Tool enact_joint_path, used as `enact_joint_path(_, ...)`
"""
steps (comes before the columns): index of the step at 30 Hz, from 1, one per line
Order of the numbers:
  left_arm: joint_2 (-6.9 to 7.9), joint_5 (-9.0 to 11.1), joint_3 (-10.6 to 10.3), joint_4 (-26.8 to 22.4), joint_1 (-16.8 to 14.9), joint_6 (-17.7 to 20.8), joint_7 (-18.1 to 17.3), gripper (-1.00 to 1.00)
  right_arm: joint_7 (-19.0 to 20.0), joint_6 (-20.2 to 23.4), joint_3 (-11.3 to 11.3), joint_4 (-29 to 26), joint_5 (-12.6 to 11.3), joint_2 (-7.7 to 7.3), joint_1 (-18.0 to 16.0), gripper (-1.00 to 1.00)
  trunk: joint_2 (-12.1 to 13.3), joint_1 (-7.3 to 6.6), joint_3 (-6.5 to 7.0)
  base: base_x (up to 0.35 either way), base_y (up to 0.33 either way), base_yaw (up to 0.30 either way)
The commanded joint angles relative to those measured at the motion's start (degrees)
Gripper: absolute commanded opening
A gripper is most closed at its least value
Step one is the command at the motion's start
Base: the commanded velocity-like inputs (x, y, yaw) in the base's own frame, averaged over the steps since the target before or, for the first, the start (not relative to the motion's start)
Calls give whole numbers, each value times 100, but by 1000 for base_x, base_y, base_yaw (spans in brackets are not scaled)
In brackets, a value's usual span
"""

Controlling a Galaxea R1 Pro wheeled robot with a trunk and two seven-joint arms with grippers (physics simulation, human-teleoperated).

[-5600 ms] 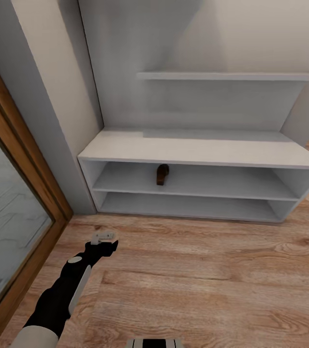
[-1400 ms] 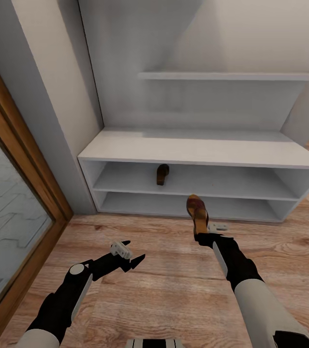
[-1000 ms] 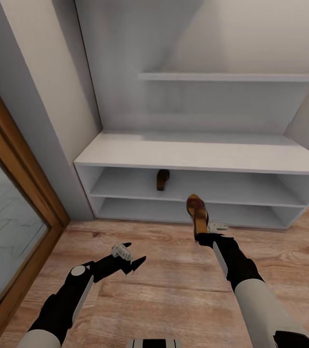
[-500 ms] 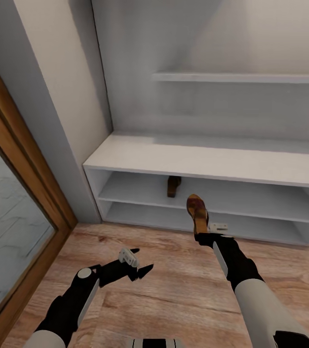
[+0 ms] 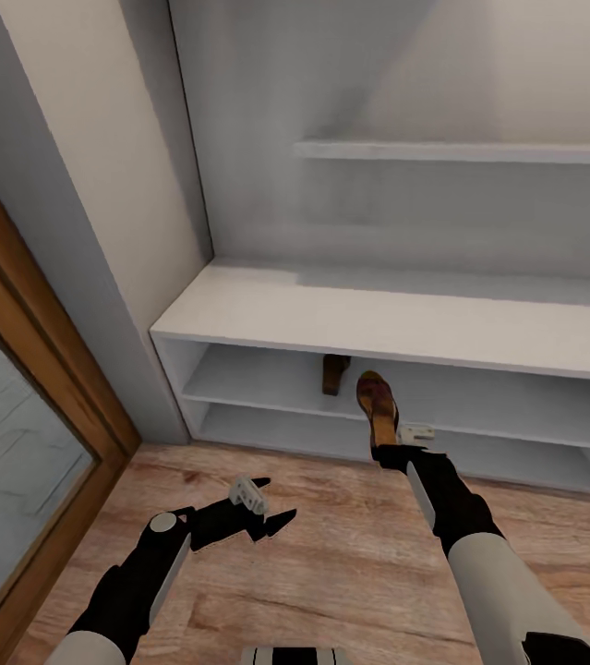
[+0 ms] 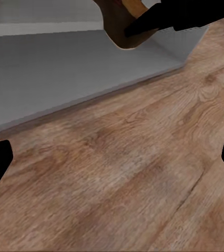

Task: Pick up the two gym shoes and the two sandals from the corridor floor and place them onto the hallstand (shoe rack) in the corridor, making sure they are on the rack and not on the floor. Arrange them so the two gym shoes are next to each other and the two sandals are next to each other.

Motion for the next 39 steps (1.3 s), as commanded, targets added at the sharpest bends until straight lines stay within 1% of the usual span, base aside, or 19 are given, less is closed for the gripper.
enact_joint_path(1,-3,-23,9,-9,-1,35,-25,100,-4,35,-19,-10,29,7,-2,-100,-2,2,-5,310,0,0)
enact_joint_path(8,-3,-23,9,-9,-1,35,-18,100,-4,35,-18,-10,27,7,-2,-100,-2,2,-5,303,0,0)
enact_joint_path(15,-3,-23,6,-9,-1,35,-21,100,-4,35,-18,-10,31,7,-2,-100,-2,2,-5,75,-4,0)
enact_joint_path(20,-3,-23,-1,-9,-1,35,-24,100,-4,35,-18,-10,30,6,-2,-100,-2,2,-5,203,-107,0)
enact_joint_path(26,-3,-23,-8,-1,-1,35,-25,100,-4,35,-18,-10,28,6,-2,-100,-2,2,-5,49,-22,0)
enact_joint_path(34,-3,-23,-8,0,-1,35,-25,100,-4,35,-18,-10,27,6,-2,-100,-2,2,-5,276,-71,0)
enact_joint_path(39,-3,-23,-8,0,-1,35,-25,100,-4,35,-18,-10,29,7,-2,-100,-2,2,-5,62,-2,0)
